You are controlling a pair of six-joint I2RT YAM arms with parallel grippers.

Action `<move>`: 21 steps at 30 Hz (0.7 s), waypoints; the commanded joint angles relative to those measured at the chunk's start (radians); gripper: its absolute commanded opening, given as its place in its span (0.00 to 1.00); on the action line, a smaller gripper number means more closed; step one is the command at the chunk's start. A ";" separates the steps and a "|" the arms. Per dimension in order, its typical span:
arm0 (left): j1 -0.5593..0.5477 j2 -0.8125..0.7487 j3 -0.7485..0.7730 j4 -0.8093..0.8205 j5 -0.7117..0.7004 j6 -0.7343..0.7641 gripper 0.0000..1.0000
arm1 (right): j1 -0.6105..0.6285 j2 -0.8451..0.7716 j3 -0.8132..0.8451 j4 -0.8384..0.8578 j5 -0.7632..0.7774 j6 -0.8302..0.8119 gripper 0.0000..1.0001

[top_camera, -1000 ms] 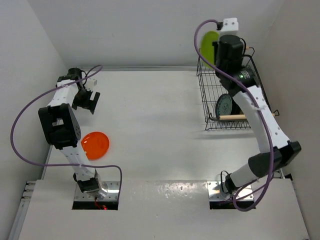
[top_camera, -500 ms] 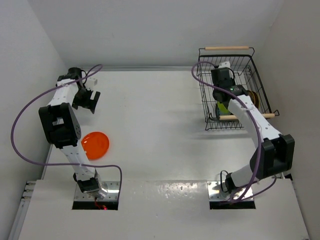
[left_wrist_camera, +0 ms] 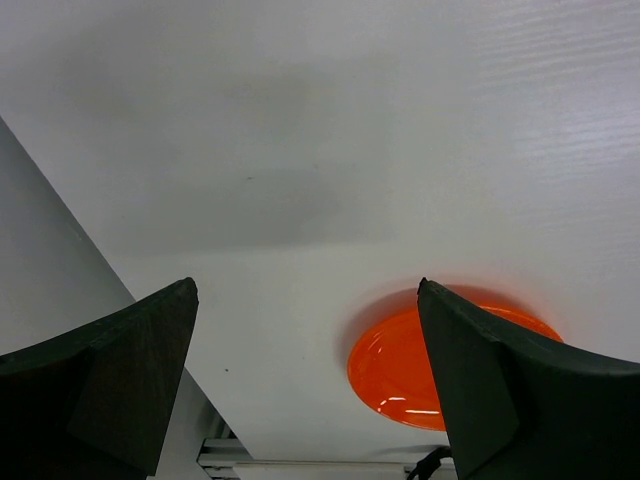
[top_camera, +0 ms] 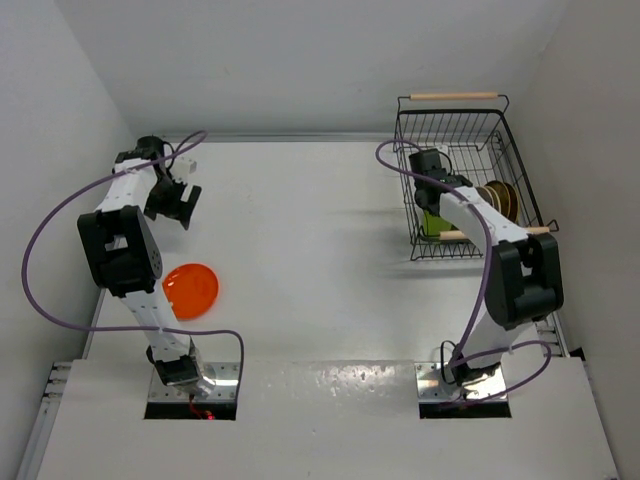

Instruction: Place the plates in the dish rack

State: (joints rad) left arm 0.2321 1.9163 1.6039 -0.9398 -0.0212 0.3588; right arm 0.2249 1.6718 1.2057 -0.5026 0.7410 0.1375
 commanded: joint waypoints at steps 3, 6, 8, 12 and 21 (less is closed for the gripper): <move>0.015 -0.062 -0.092 -0.045 0.067 0.162 0.96 | -0.001 0.045 0.052 0.016 0.006 0.039 0.00; 0.024 -0.134 -0.232 -0.045 0.109 0.356 0.96 | 0.007 0.046 0.066 -0.005 -0.003 0.040 0.16; 0.047 -0.158 -0.283 -0.045 0.118 0.449 0.96 | 0.007 0.040 0.069 -0.022 -0.025 0.036 0.30; 0.096 -0.151 -0.360 -0.038 0.132 0.503 0.96 | 0.010 0.003 0.078 -0.027 -0.046 0.021 0.60; 0.225 0.027 -0.354 -0.075 0.176 0.451 0.92 | 0.033 -0.087 0.146 -0.050 -0.068 -0.047 0.78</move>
State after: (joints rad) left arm 0.4309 1.9114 1.2377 -0.9588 0.0551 0.7753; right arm 0.2455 1.6547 1.2835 -0.5621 0.6716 0.1223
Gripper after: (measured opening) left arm 0.927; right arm 0.770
